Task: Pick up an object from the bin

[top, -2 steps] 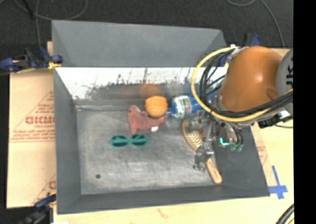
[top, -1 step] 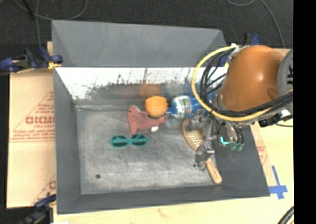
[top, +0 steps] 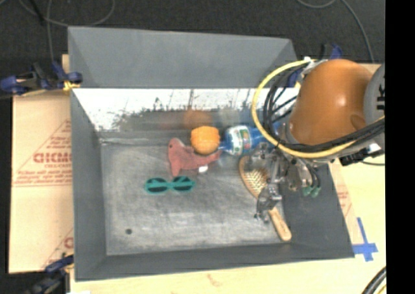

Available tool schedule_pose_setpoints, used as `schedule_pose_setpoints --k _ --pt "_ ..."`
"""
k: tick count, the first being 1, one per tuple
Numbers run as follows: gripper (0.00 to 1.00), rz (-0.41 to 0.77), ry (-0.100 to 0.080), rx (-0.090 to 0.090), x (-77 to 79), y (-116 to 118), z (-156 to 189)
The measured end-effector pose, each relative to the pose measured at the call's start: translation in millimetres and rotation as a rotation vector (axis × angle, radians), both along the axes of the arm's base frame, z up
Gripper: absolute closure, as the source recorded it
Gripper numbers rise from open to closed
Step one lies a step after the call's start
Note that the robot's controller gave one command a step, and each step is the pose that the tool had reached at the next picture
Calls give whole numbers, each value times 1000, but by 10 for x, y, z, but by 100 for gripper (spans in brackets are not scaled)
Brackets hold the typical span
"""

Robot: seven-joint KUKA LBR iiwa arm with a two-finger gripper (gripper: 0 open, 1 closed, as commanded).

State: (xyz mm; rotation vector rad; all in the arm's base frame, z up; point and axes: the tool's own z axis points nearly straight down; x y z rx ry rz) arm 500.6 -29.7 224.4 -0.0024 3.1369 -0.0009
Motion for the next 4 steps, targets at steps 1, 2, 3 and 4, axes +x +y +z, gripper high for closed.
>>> schedule_pose_setpoints --k 1,2,3,4 --pt "0 31 7 1 418 -460 -310" --pt "0 18 -13 -5 676 -641 -602" --pt "0 171 3 -1 1018 -597 -941" --pt "100 380 -45 -7 802 -787 -1404"
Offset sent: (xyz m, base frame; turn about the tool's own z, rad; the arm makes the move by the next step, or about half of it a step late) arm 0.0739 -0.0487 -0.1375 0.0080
